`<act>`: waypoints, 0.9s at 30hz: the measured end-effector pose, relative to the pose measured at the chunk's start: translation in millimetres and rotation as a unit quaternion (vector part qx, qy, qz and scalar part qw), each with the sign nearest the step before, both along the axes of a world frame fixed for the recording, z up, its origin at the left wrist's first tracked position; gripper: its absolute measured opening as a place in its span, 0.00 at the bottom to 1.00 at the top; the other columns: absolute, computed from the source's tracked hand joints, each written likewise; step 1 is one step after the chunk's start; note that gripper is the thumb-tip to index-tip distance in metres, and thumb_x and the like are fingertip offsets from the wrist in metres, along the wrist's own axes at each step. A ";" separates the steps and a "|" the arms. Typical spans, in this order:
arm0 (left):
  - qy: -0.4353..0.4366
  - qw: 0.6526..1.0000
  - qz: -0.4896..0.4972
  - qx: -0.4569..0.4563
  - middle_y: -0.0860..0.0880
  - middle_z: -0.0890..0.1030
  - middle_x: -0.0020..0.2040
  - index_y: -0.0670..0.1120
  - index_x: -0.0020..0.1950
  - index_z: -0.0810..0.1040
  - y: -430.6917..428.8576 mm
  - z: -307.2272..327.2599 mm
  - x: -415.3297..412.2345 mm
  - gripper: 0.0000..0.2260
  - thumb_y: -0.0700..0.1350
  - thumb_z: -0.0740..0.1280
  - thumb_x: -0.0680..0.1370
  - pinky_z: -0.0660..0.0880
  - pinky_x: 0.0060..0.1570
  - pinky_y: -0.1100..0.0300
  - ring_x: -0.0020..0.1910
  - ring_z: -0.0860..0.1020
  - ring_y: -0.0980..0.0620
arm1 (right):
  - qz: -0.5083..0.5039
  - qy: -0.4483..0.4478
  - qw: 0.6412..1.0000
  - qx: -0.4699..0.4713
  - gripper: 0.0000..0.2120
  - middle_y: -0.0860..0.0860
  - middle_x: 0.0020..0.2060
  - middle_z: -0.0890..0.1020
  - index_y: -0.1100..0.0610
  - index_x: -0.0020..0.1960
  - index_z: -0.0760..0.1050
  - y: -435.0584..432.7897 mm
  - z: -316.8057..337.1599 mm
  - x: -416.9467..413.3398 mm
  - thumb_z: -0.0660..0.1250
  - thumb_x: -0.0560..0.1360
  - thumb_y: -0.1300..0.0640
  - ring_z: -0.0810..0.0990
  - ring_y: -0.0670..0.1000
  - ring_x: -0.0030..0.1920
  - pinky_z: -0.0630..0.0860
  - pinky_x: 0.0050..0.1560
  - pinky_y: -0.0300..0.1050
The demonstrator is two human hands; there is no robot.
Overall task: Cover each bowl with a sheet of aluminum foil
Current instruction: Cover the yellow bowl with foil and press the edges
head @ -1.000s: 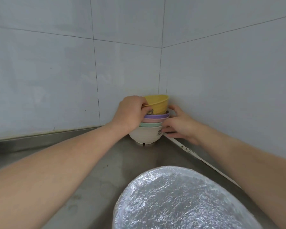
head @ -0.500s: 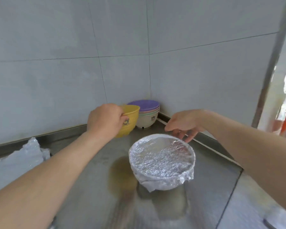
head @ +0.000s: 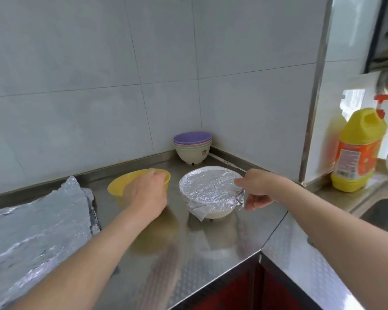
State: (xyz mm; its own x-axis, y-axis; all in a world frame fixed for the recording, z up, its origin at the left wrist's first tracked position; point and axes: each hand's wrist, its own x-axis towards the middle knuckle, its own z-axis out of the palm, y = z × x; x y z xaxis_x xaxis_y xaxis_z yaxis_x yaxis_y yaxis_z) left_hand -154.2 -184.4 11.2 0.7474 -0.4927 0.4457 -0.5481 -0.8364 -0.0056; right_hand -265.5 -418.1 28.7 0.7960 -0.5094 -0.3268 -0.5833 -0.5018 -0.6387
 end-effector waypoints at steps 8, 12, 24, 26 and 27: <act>0.152 0.971 -0.147 -0.109 0.51 0.66 0.72 0.49 0.71 0.69 -31.5 -25.1 -32.7 0.22 0.42 0.63 0.77 0.66 0.65 0.56 0.68 0.68 0.48 | -0.045 -0.137 0.976 0.164 0.15 0.63 0.33 0.83 0.61 0.63 0.66 4.9 -18.7 -4.8 0.56 0.82 0.51 0.82 0.56 0.29 0.79 0.28 0.42; 0.173 0.964 -0.145 -0.142 0.50 0.63 0.75 0.51 0.72 0.69 -43.5 -29.1 -28.3 0.22 0.42 0.64 0.77 0.62 0.68 0.58 0.72 0.65 0.50 | -0.084 -0.183 0.971 0.131 0.17 0.62 0.34 0.83 0.67 0.57 0.70 -0.4 -25.2 10.9 0.55 0.80 0.53 0.82 0.58 0.30 0.81 0.35 0.50; 0.236 0.937 -0.192 -0.170 0.50 0.54 0.78 0.50 0.77 0.55 -85.2 -27.3 -2.8 0.34 0.36 0.62 0.74 0.60 0.72 0.52 0.76 0.55 0.49 | -0.204 -0.298 0.925 0.120 0.27 0.57 0.64 0.73 0.54 0.76 0.55 -14.5 -45.5 57.6 0.56 0.79 0.50 0.75 0.62 0.59 0.78 0.52 0.58; 0.137 0.960 -0.175 -0.169 0.51 0.59 0.77 0.49 0.76 0.60 -66.9 -22.8 -10.4 0.30 0.36 0.61 0.74 0.62 0.69 0.56 0.73 0.60 0.50 | -0.200 -0.311 0.929 -0.024 0.25 0.59 0.61 0.75 0.57 0.74 0.58 -5.0 -48.7 51.0 0.57 0.79 0.53 0.74 0.62 0.59 0.73 0.57 0.53; 0.074 0.970 -0.155 -0.170 0.51 0.64 0.74 0.49 0.74 0.63 -51.9 -21.4 -13.8 0.28 0.37 0.62 0.74 0.64 0.66 0.56 0.71 0.64 0.50 | -0.188 -0.343 0.918 -0.072 0.23 0.58 0.59 0.77 0.57 0.71 0.63 4.6 -48.0 46.3 0.58 0.77 0.56 0.74 0.61 0.58 0.71 0.55 0.50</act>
State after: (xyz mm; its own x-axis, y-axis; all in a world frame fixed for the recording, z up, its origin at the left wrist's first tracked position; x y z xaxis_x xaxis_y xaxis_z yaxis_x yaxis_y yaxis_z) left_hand -168.1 -236.3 -10.2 0.6551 -0.5475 0.5207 -0.7472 -0.5714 0.3393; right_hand -219.2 -413.4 -19.3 0.5487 -0.7884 0.2781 -0.2177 -0.4560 -0.8630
